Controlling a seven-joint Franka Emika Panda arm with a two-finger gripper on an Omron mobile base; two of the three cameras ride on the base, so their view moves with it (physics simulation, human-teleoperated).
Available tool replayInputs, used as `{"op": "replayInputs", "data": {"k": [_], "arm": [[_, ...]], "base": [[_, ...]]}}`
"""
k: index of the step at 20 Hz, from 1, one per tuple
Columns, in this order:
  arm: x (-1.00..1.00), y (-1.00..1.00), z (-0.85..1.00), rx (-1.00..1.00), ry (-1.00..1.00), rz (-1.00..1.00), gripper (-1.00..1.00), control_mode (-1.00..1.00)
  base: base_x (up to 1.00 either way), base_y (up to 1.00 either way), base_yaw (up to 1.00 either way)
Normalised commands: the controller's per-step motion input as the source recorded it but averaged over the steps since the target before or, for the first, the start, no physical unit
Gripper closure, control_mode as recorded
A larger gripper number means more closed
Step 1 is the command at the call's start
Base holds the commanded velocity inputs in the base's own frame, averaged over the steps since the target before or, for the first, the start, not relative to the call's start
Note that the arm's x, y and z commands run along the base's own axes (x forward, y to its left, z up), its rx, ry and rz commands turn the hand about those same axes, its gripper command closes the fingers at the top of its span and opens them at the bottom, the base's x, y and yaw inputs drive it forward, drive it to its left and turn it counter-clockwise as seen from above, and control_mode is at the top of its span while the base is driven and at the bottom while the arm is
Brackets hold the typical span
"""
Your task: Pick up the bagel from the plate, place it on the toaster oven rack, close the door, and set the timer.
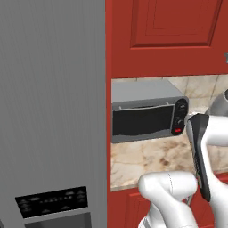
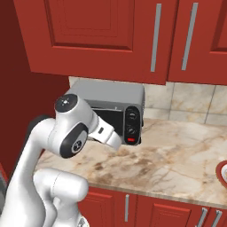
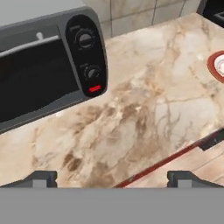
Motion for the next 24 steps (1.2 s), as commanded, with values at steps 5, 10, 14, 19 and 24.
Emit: {"op": "replayInputs", "data": {"k": [5,10,14,19,24], "arm": [[0.66,-0.15,-0.11,-0.05,0.0,0.13,-1.0,-1.0],[0.61,-0.43,-0.13,0.04,0.0,0.25,-1.0,-1.0],[0.46,-0.36,-0.18,0.04,0.0,0.24,-1.0,-1.0],[0.24,-0.05,-0.18,0.0,0.0,0.12,-1.0,-1.0],[0.31,0.0,-0.2,0.0,0.0,0.02,-1.0,-1.0]], "base": [[0.0,0.0,0.0],[0.0,0.0,0.0],[0.0,0.0,0.0],[0.0,0.0,0.0],[0.0,0.0,0.0]]}}
